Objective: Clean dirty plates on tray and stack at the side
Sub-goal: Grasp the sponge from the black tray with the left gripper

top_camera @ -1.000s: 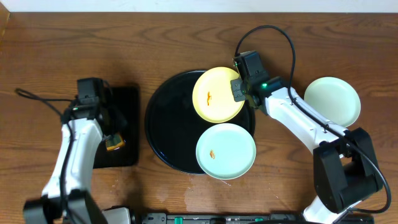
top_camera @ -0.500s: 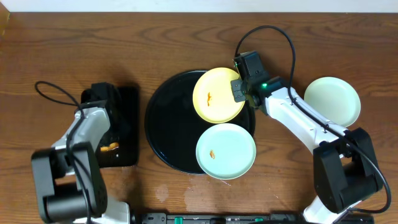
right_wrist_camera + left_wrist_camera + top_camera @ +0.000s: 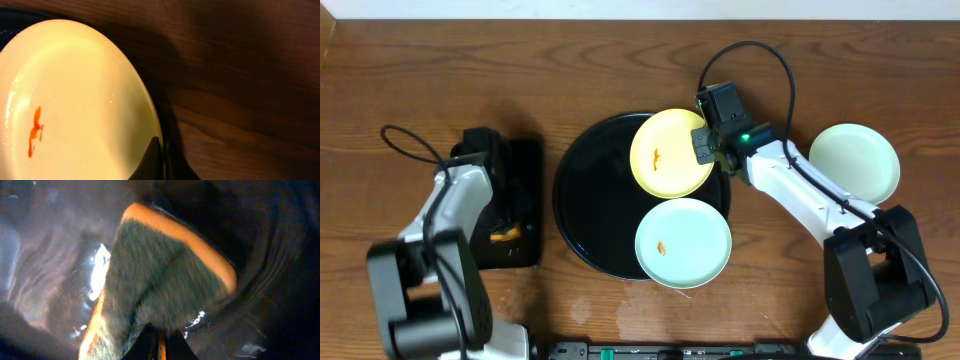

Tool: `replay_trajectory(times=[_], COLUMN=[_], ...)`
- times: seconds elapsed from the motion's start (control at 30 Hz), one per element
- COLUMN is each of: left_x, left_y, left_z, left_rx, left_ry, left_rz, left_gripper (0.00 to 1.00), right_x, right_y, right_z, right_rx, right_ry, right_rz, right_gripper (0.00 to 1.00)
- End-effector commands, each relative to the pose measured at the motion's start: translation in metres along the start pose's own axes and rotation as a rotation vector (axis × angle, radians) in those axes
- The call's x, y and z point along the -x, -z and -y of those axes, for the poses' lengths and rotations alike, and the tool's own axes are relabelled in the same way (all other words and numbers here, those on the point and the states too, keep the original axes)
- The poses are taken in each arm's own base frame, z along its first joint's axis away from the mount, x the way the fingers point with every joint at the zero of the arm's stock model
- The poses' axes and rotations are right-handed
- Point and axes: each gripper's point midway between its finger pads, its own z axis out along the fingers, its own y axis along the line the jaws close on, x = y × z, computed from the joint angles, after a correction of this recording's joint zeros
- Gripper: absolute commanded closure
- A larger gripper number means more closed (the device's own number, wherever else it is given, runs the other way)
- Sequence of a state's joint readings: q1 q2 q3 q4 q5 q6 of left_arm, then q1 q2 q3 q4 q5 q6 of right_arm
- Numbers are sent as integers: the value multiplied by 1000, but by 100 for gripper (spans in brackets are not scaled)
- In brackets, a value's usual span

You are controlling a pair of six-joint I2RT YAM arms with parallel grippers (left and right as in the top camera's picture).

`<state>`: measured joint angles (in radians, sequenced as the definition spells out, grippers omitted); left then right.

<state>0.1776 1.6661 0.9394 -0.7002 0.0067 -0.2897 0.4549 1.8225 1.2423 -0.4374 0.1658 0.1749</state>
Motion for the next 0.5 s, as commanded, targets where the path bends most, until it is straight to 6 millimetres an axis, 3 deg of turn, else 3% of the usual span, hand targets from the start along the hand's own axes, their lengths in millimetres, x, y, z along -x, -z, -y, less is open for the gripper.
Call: replay_trajectory(times=[0.0,0.13,0.4,0.47], left_x=[9,11,11,11], left_y=[45,67,59,55], left_z=[31,33,25,16], left_rx=[-197,-231,-180,-128], left_ry=[-73,-93,-87,-78], left_rz=[105,172,160,163], left_gripper=[93,93,92,83], right_x=[9,11,12,12], right_y=[10,10,10,10], right_z=[-1,-1,-1,-2], right_rx=[-1,0,2,4], right_ry=[-8,-9,-11,-10], right_rz=[34,39,46,45], right_gripper=[99,99,99,99])
